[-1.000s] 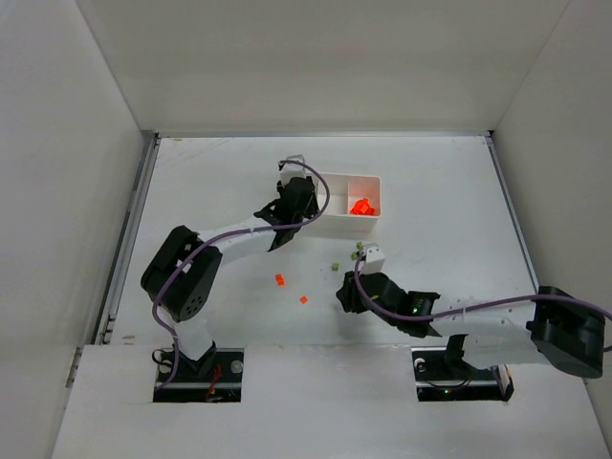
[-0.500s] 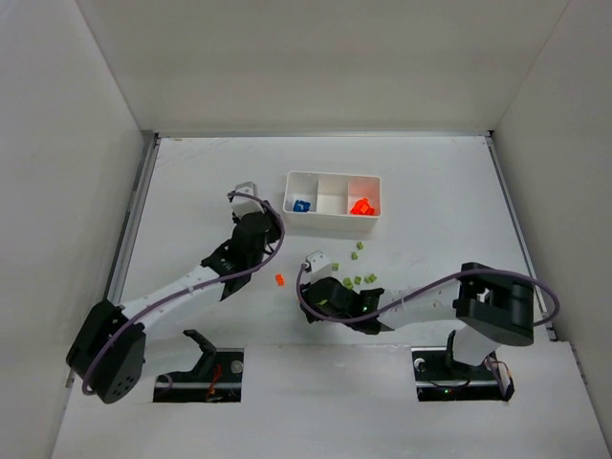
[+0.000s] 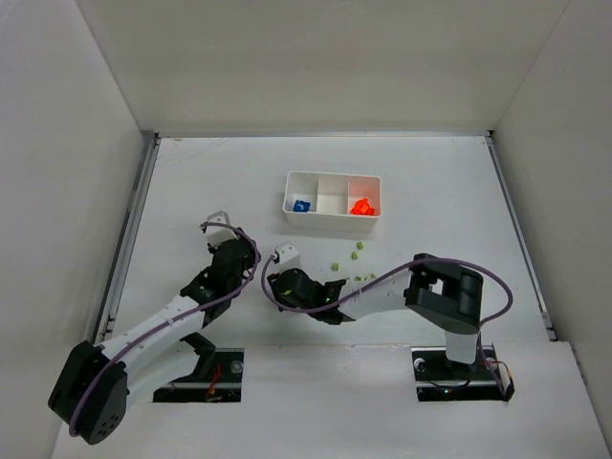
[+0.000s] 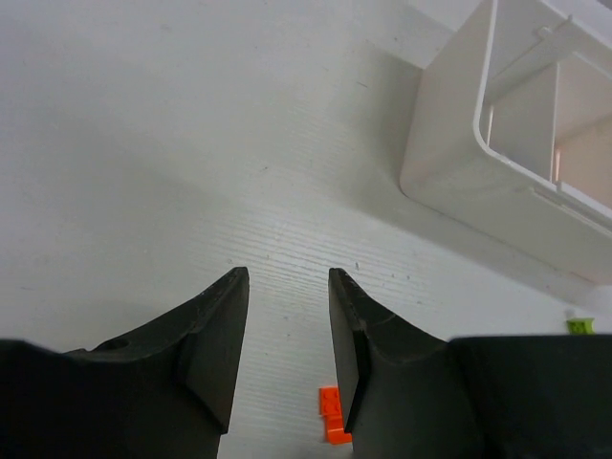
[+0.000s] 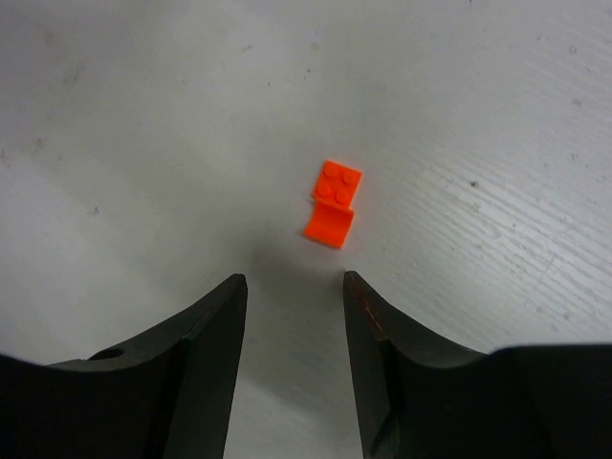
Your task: Sort the legos into containers by color
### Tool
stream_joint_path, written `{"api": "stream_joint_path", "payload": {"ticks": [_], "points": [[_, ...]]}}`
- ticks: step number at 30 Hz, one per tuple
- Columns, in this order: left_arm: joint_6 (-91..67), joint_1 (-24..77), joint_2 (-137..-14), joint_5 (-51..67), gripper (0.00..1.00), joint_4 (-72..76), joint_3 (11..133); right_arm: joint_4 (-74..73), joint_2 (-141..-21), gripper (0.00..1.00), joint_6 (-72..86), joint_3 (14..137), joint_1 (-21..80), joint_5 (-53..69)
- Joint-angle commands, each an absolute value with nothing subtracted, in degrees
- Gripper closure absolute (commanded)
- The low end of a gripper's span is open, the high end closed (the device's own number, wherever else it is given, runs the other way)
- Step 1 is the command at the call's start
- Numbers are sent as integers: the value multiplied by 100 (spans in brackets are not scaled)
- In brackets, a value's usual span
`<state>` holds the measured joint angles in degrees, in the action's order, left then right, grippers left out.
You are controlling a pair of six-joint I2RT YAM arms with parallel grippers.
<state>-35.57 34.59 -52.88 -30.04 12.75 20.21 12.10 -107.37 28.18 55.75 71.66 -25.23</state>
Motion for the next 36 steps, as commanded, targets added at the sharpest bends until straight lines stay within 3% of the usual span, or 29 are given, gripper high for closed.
{"api": "stream_joint_path", "payload": {"ticks": [1,12,15,18,23,31,36], "points": [[-3709,3318,-4940,-2936,64,1257,1855,1178,-10986,51,2795,5915,7132,-2707],[-3876,3379,-4501,-2505,63,713,1451,1108,-11364,70,3041,6038,7088,-2865],[-3981,3423,-4281,-2531,63,467,1354,897,-11329,68,3155,6073,7036,-3032],[-4043,3441,-4122,-2549,63,290,1336,756,-11338,54,3190,6108,7035,-3164],[-4096,3476,-4262,-2566,63,378,1397,642,-11469,52,3296,6205,7035,-3182],[-4096,3581,-4386,-2593,63,387,1468,800,-11593,75,3410,6232,6974,-3173],[-4157,3748,-4412,-2602,61,308,1459,852,-10848,78,3437,5793,6965,-3260]]}}
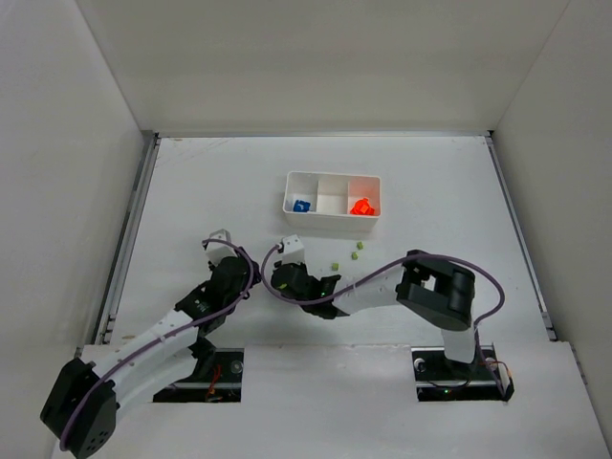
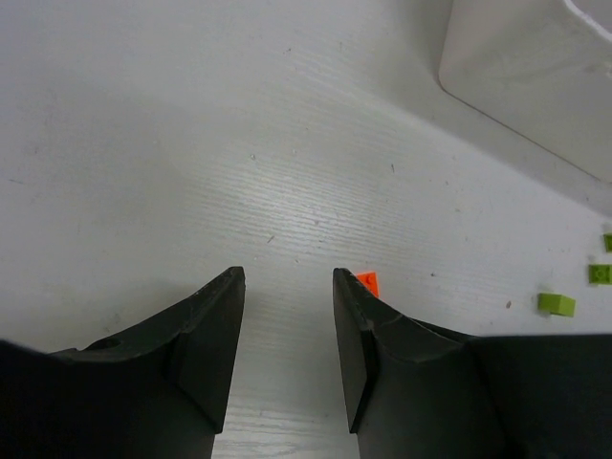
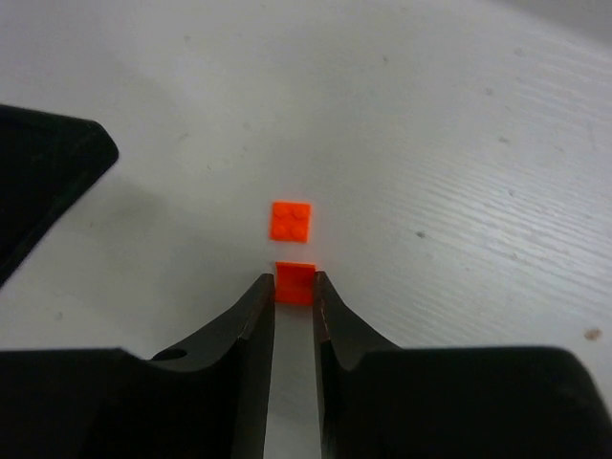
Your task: Sort the legos into containers by color
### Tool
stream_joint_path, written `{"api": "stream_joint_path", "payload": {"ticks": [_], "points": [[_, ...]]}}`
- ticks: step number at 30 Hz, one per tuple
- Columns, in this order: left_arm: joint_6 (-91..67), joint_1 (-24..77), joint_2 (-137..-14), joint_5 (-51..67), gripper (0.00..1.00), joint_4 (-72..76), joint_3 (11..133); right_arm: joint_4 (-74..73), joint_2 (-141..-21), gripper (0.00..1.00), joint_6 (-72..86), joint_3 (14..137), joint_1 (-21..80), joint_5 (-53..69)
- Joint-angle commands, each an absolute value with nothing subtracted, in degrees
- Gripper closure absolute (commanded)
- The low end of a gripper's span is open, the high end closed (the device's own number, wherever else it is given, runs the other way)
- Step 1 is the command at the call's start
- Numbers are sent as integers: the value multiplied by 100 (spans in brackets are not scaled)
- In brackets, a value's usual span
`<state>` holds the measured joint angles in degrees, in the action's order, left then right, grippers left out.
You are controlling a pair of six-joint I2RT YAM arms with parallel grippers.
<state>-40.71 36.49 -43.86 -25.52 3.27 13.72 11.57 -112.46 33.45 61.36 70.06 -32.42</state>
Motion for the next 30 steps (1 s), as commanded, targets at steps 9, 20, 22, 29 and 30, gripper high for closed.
{"api": "stream_joint_path", "payload": {"ticks": [9,20,22,29,30], "points": [[-4149,4433,-5623,-2891,59,825,1862,879,-8984,78,3209,4949,6211,-3147],[-4157,5286,-6644,-3822,63,747,2469,1072,-8595,77,2751,5194,4110,-2980],[-4358,5409,-6784,-4042,63,651,2548,1186,-8814,77,2751,5317,3838,-2857],[-5035,5559,-7312,-4596,64,-87,3023,1266,-9308,60,2655,5915,3388,-2628],[-5123,5550,-7339,-4623,64,-175,3076,1257,-9255,54,2611,5924,3414,-2645]]}}
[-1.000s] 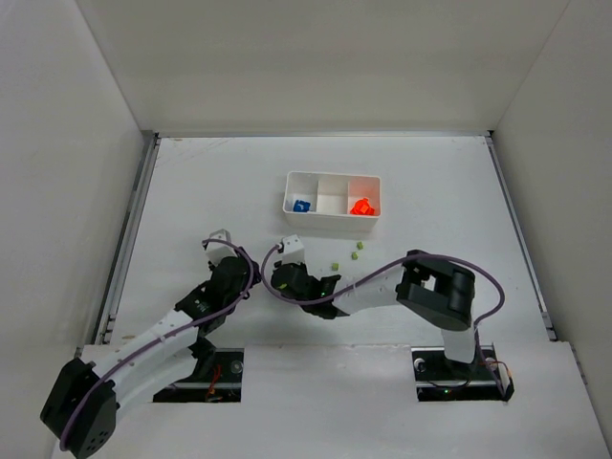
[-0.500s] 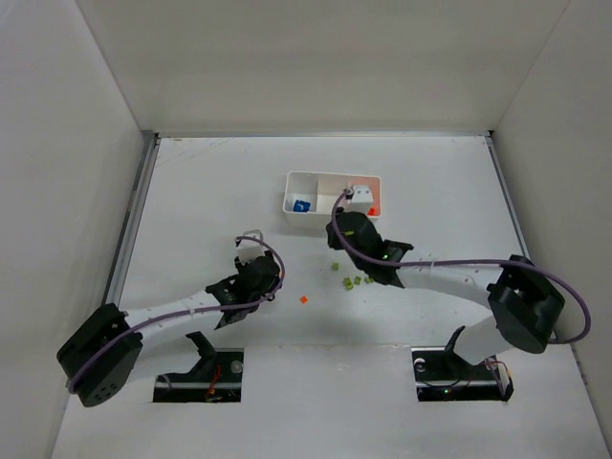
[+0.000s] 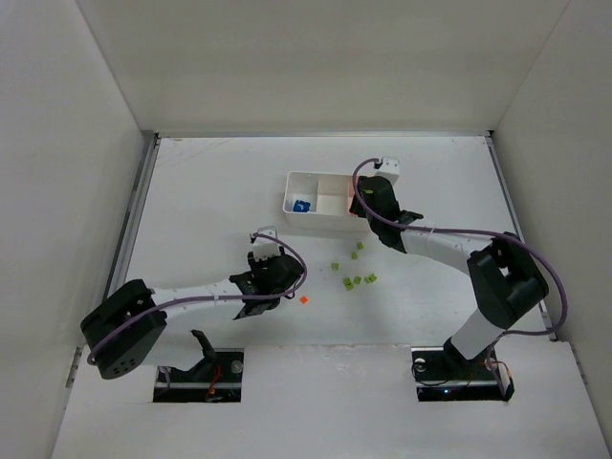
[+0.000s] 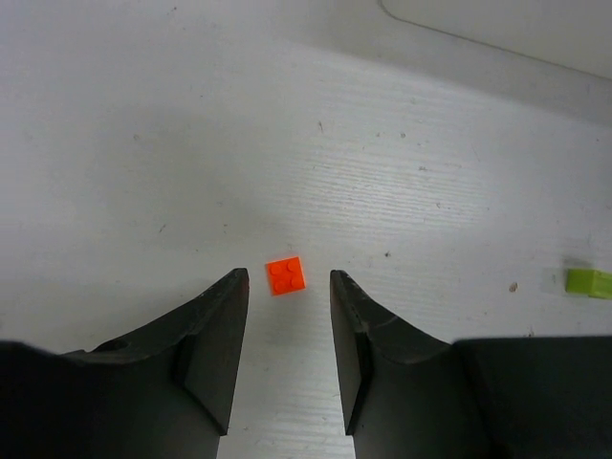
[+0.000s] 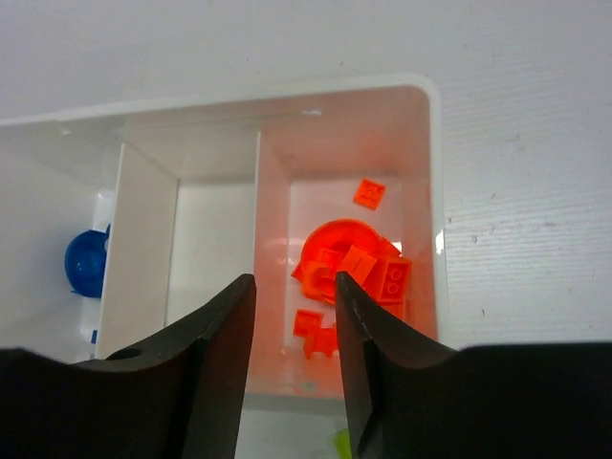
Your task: Sort the legos into containers by color
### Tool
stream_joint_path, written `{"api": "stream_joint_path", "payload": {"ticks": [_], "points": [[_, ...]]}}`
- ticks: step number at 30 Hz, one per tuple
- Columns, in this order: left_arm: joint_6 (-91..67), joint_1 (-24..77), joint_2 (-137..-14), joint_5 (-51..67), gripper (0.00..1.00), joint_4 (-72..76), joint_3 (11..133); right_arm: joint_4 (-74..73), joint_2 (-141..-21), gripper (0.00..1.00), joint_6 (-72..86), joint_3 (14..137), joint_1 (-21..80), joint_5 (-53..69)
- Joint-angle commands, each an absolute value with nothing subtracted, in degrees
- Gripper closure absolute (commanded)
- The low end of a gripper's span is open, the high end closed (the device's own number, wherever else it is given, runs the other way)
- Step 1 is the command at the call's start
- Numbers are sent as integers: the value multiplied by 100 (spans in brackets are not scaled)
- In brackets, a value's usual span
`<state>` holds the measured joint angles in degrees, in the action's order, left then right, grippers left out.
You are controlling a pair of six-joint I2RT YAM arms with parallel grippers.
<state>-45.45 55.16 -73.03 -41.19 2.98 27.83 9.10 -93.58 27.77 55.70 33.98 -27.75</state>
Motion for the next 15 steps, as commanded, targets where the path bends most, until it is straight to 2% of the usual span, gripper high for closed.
{"api": "stream_joint_path", "payload": {"ticks": [1,4,15], "points": [[-5202,5541,-7365,-4632,64,-271,3120,1266,-9177,50,2567,5889,3414,-2680],[-5387,5541,-7462,-4614,64,-474,3225,1353,-8904,47,2540,5679,3467,-2768],[-6740,5603,-7910,-4456,66,-967,3331,1371,-8043,48,2672,4843,4020,-2856]]}}
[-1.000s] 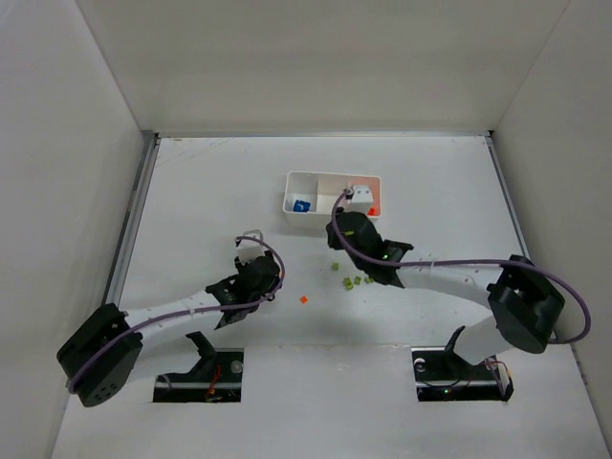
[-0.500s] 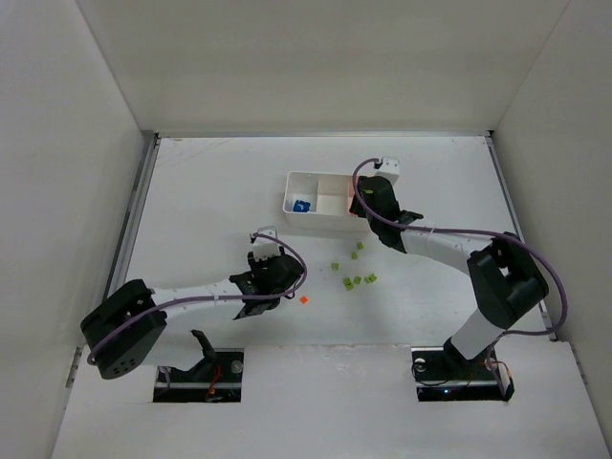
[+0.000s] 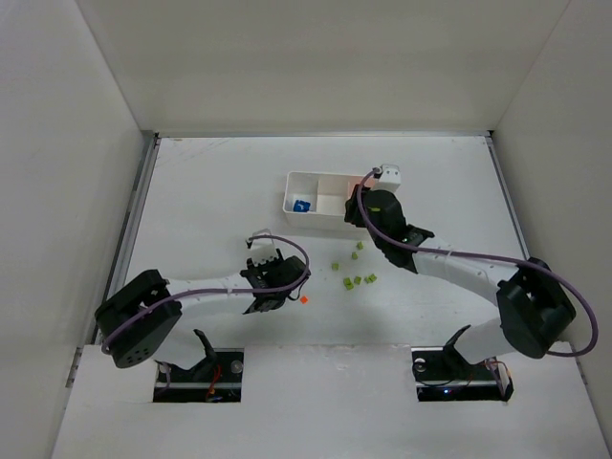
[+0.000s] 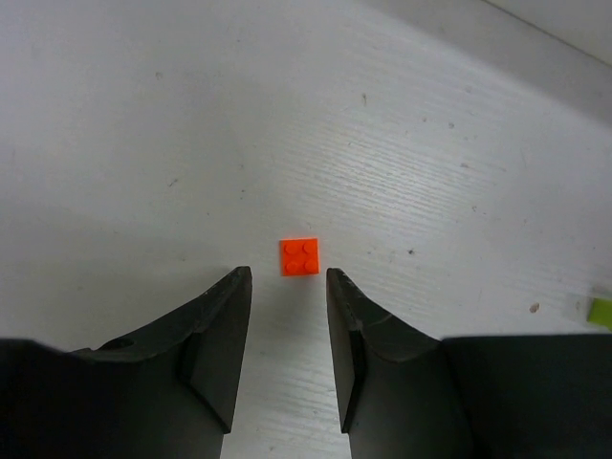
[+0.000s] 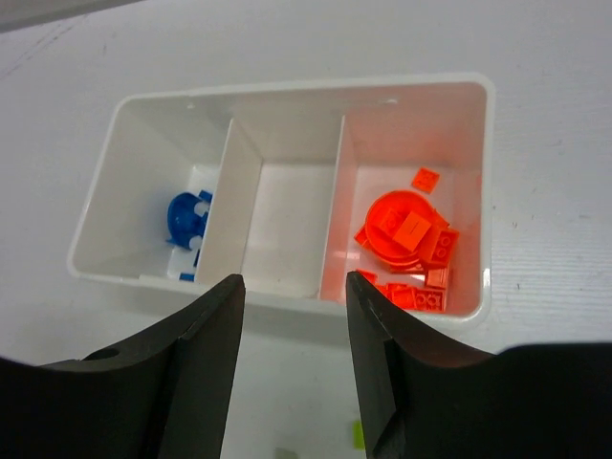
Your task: Sort the legos into containers by color
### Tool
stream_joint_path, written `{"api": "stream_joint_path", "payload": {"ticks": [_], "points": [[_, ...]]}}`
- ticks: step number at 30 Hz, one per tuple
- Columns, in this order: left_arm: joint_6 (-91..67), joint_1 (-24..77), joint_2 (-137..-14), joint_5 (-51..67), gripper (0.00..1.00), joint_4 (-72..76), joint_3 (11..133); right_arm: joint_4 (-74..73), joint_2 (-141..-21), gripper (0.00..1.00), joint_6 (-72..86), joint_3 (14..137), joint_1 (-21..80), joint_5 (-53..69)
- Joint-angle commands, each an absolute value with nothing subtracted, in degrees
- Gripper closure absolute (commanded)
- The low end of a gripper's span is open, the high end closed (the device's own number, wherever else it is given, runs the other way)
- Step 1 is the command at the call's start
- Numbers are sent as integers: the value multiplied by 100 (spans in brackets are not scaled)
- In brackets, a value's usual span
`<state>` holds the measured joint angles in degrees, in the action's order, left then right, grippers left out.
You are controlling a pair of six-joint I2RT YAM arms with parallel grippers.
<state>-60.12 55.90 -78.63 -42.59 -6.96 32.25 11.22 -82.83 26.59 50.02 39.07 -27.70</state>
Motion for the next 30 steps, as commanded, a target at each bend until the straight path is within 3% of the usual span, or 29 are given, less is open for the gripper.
{"api": "stream_joint_path", "payload": {"ticks": [1,13,21,30], "points": [[-6793,5603,-7954,-4456,66,-932,3322,1371,-7972,48,2672,4773,4047,-2848],[-6812,5629,-8674,-4395,66,-641,3427,1450,-7567,48,2672,4368,4117,-2795],[-6776,5655,-8754,-4465,74,-1080,3542,1477,-7453,48,2707,4280,4056,-2786],[-6724,5743,-9096,-4368,75,-1213,3700,1468,-6988,48,2768,4070,3837,-2865]]}}
